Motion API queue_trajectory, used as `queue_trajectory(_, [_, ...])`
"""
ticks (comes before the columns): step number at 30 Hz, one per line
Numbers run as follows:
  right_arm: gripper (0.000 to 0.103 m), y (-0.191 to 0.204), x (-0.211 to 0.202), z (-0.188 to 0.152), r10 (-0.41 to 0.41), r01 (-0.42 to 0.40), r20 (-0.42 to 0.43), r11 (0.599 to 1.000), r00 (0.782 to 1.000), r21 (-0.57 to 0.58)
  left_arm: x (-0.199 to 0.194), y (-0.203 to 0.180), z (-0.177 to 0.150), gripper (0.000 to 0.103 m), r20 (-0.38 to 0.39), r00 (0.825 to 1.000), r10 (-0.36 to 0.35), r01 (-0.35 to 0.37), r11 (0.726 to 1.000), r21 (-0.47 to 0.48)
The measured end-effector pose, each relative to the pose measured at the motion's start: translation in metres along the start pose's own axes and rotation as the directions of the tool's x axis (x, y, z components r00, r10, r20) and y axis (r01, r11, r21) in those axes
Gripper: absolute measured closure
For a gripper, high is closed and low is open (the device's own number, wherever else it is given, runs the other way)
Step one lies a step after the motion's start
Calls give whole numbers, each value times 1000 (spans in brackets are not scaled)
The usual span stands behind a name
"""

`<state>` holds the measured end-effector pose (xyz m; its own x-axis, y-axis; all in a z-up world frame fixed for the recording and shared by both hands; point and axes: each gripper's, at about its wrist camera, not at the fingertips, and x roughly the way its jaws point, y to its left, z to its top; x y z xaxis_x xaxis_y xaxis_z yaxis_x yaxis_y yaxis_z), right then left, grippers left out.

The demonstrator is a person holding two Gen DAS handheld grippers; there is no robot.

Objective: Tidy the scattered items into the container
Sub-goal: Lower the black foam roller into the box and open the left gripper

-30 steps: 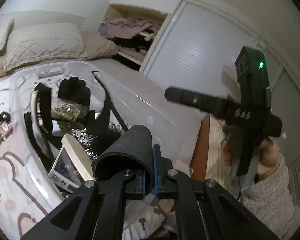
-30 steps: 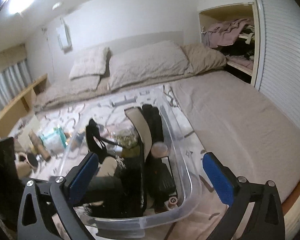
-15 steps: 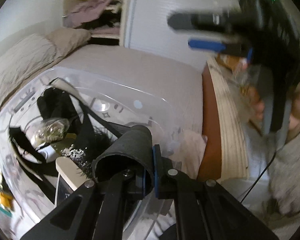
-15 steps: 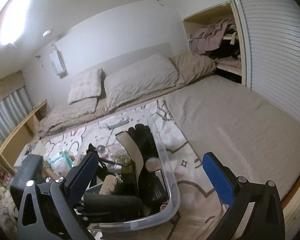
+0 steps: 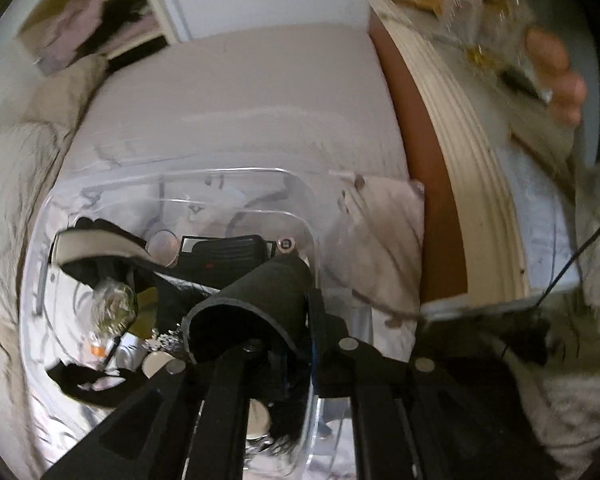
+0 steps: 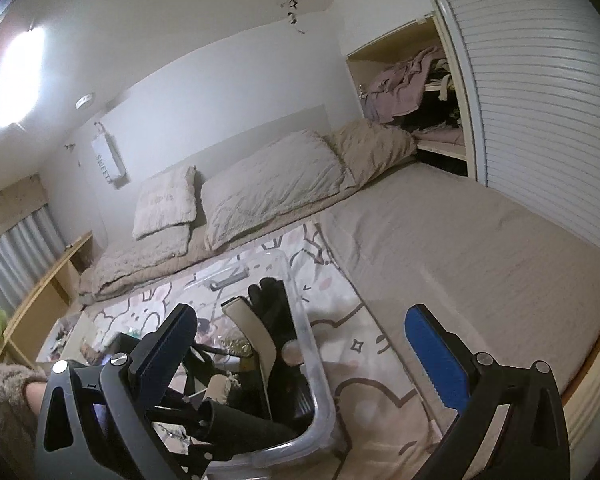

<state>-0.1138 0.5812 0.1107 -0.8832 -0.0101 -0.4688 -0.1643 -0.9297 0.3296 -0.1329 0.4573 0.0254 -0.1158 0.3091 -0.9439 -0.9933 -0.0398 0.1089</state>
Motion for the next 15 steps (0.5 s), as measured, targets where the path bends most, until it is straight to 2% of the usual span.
queue_trajectory(3, [0, -10, -12, 6, -7, 6, 31, 1000, 999, 29, 12, 2, 11, 93, -80, 997, -3, 8, 998, 58])
queue_trajectory(6, [0, -21, -21, 11, -11, 8, 57, 998, 998, 59, 18, 3, 23, 88, -118, 993, -2, 13, 996, 89])
queue_trajectory(7, [0, -24, -23, 12, -14, 9, 64, 998, 998, 68, 18, 2, 27, 84, -121, 993, 3, 8, 996, 93])
queue_trajectory(9, [0, -30, -25, 15, -14, 7, 74, 996, 997, 89, 18, 3, 38, 58, -117, 991, 57, -46, 995, 90])
queue_trajectory(11, [0, -35, -26, 16, -5, -3, 74, 994, 997, 111, 18, 6, 43, 47, -115, 990, 76, -68, 995, 70])
queue_trajectory(15, [0, -37, -24, 17, -4, -4, 68, 993, 998, 121, 14, 13, 46, 41, -98, 993, 58, -57, 998, 21])
